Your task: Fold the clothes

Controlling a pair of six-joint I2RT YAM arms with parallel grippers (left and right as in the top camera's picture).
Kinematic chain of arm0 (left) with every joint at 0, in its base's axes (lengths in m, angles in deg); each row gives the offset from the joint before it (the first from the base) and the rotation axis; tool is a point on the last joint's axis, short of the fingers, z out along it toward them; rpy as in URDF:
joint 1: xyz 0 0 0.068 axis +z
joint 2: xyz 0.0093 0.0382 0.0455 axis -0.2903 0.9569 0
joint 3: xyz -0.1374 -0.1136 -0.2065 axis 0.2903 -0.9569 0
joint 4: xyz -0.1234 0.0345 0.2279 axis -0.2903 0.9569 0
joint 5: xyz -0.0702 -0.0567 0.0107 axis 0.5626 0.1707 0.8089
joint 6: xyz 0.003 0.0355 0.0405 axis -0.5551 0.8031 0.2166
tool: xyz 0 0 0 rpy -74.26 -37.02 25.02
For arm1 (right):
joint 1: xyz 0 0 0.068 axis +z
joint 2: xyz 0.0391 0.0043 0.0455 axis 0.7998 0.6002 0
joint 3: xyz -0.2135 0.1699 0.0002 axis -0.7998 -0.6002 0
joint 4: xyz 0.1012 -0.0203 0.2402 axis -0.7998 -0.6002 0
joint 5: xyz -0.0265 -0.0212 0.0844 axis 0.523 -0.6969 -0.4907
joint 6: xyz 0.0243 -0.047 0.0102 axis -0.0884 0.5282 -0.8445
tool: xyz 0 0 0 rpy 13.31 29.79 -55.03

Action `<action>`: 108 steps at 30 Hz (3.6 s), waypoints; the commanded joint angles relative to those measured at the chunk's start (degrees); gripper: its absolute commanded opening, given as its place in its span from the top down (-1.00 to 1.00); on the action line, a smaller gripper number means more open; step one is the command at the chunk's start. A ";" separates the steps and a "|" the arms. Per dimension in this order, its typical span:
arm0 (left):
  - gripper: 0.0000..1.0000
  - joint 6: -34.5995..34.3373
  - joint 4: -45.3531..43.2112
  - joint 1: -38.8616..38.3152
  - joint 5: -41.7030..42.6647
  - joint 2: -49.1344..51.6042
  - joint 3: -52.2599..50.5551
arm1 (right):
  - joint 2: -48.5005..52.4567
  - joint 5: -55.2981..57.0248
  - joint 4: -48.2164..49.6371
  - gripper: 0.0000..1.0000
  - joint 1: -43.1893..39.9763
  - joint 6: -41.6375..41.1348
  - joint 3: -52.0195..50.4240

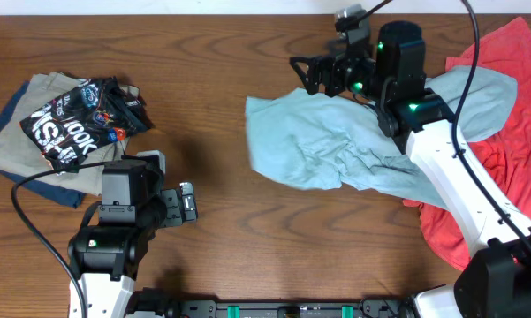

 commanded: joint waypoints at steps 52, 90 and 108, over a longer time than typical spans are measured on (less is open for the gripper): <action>0.54 -40.79 -59.87 -32.00 10.21 54.36 0.87 | -0.63 26.67 -59.56 -0.98 -16.92 0.11 0.13; -0.96 -26.77 -18.71 -8.04 14.62 46.71 17.09 | -0.61 26.82 -59.58 -0.98 -18.99 0.11 0.13; -0.83 -34.38 -52.19 -36.85 14.69 65.22 17.09 | -0.63 26.64 -59.67 -0.99 -18.99 0.11 0.13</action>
